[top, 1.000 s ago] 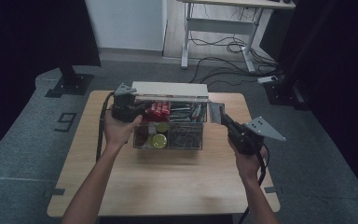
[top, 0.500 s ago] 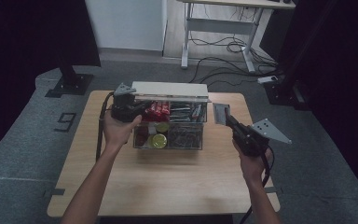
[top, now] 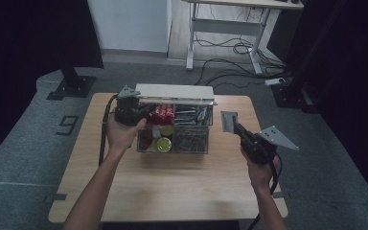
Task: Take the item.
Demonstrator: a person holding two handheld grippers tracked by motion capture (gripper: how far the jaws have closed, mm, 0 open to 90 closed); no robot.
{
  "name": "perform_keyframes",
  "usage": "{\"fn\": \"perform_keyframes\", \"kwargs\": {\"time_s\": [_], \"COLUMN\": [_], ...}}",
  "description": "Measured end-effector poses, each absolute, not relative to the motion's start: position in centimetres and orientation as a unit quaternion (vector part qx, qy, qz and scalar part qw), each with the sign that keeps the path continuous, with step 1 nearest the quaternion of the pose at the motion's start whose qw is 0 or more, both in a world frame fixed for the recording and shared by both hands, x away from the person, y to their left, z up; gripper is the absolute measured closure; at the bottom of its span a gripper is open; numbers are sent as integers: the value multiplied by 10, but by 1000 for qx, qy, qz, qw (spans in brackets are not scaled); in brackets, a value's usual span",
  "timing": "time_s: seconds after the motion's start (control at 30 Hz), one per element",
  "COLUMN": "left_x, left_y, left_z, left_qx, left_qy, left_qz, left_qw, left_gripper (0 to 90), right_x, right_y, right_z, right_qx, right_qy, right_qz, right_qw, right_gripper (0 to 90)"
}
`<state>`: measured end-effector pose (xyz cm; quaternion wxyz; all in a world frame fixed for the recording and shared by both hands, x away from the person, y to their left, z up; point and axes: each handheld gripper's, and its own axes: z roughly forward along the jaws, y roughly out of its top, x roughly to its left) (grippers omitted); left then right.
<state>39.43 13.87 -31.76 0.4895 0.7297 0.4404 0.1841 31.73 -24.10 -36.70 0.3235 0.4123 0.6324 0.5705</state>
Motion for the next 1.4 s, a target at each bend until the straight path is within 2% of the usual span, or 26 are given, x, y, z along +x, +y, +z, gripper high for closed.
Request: {"fn": "perform_keyframes", "kwargs": {"time_s": [1.4], "left_x": [393], "left_y": [136], "left_z": [-319], "left_qx": [733], "left_qy": [439], "left_qz": [186], "left_qw": [486], "left_gripper": [900], "right_x": [341], "right_y": [-259], "right_z": [-426], "right_qx": [469], "right_qy": [646], "right_qz": [526], "right_qw": [294], "right_gripper": [892]}}
